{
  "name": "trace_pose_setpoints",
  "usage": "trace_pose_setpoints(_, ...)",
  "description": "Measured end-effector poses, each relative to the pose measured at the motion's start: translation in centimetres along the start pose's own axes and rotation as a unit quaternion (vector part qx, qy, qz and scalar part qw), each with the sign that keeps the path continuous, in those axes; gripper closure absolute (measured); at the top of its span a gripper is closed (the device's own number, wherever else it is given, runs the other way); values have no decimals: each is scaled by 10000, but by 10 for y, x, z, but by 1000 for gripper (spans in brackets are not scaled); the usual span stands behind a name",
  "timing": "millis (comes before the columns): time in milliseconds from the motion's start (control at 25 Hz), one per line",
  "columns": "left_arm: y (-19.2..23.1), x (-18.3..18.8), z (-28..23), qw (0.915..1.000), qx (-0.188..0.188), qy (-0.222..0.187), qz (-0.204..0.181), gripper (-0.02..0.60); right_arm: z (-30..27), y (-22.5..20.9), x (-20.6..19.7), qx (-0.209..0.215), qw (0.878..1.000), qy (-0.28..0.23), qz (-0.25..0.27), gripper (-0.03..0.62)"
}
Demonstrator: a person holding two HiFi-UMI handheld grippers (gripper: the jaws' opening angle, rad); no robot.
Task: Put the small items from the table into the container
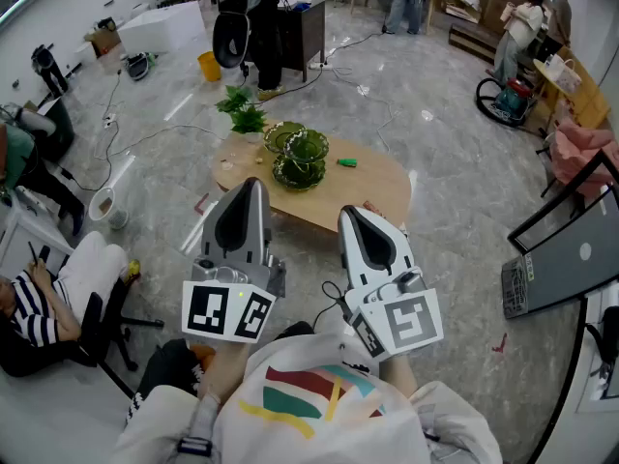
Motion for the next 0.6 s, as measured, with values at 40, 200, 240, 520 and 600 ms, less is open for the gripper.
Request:
trace_pose_setpoints(40,1,0,-1,10000,1,-12,-3,572,-2,-1,0,-12,10000,-11,29,580)
trace_pose_setpoints(200,6,0,-2,10000,16,4,-70,574,-8,-1,-3,-54,9999,11,86,581)
trace_pose_setpoints(240,7,0,-1,10000,21,27,-87,573,-9,-1,-5,-56,10000,38,71,581)
trace_pose_setpoints(520,12,-4,0,9999,69,125,-71,572,-16,-11,-12,-179,9990,-203,-368,580)
trace_pose_setpoints(600,13,-5,4,9997,121,192,-80,573,-18,-12,-18,-238,9992,-110,-306,582)
Point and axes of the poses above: the fingertips, and each gripper's own axes: z backward along the fingers, y to its left, x out of its top, the point moved 8 cm from there along z, backward along the fingers, and after that the axes turned 3 degrees about z, right-handed, at the moved point
